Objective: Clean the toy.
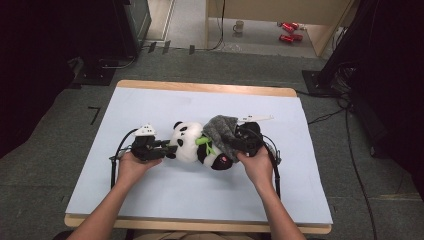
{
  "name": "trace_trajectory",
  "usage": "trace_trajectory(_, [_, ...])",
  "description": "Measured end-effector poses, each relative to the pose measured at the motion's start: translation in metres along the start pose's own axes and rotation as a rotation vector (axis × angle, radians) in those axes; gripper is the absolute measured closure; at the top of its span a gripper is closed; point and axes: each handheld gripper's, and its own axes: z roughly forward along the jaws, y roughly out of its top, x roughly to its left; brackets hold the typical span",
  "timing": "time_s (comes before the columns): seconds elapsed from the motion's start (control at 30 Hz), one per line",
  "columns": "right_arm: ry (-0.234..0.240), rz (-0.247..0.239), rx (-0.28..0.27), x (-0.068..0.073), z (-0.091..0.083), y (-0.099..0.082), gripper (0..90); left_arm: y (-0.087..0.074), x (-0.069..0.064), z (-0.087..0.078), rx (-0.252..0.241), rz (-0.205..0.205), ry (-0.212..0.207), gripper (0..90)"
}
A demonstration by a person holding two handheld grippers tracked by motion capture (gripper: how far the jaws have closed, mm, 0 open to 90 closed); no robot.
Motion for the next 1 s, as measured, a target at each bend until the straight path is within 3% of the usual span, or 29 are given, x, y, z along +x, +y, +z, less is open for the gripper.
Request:
trace_trajectory(0.33, [-0.019,0.006,0.024,-0.016,-0.004,-0.017,79.0,0.002,0.001,0.001,0.000,0.006,-0.012,64.7])
trace_trajectory(0.6, [-0.023,0.054,0.041,-0.027,-0.008,-0.029,79.0,0.007,0.004,0.000,0.019,0.010,-0.024,63.4])
trace_trajectory(1.0, [-0.066,0.089,0.083,-0.038,-0.009,-0.044,79.2,0.010,0.011,0.003,0.016,-0.017,-0.052,63.7])
